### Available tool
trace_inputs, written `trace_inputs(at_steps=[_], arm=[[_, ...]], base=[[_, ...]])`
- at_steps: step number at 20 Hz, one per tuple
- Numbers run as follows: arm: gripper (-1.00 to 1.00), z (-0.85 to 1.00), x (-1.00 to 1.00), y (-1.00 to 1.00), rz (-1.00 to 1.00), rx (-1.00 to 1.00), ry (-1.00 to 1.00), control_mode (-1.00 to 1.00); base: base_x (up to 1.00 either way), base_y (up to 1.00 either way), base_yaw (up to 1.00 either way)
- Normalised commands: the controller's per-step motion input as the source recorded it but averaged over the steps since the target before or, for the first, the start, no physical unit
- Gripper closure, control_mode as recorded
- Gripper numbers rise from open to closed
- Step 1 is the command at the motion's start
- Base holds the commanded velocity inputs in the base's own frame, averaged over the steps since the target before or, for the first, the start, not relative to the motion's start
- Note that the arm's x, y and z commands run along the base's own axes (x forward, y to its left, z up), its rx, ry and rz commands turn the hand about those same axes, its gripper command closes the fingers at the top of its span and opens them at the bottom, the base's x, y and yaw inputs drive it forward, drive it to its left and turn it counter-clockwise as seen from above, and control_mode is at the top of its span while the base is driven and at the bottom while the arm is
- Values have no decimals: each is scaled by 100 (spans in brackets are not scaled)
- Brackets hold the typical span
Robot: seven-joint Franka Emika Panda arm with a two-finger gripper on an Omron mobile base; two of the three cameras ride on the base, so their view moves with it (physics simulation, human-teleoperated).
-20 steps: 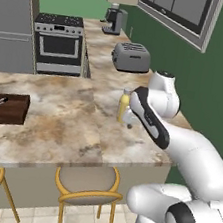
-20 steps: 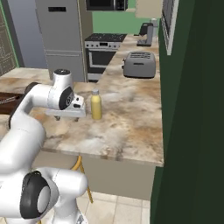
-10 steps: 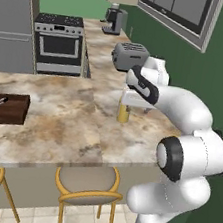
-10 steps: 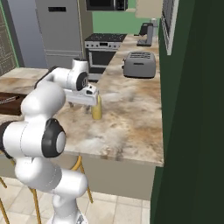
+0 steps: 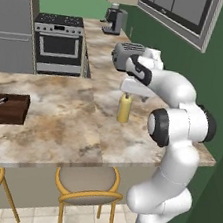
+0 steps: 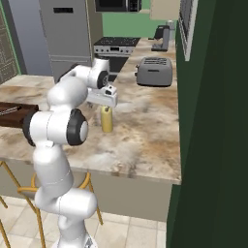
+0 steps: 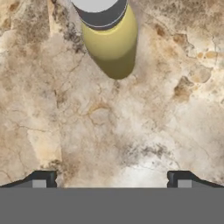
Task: Place the drinks on the dining counter in a tight cluster.
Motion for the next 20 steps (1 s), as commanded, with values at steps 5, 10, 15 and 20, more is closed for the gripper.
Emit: trace_inputs(at_steps=[5, 10, 15, 20], arm=[[-100, 0, 23, 0, 0, 0, 0, -100], [-100, -15, 15, 0, 0, 0, -5, -100], [-100, -8, 13, 0, -1, -5, -22, -100], [-100, -6, 0, 2, -3, -4, -27, -100]], base=[[0, 0, 0], [0, 0, 0], [0, 0, 0], [0, 0, 0]])
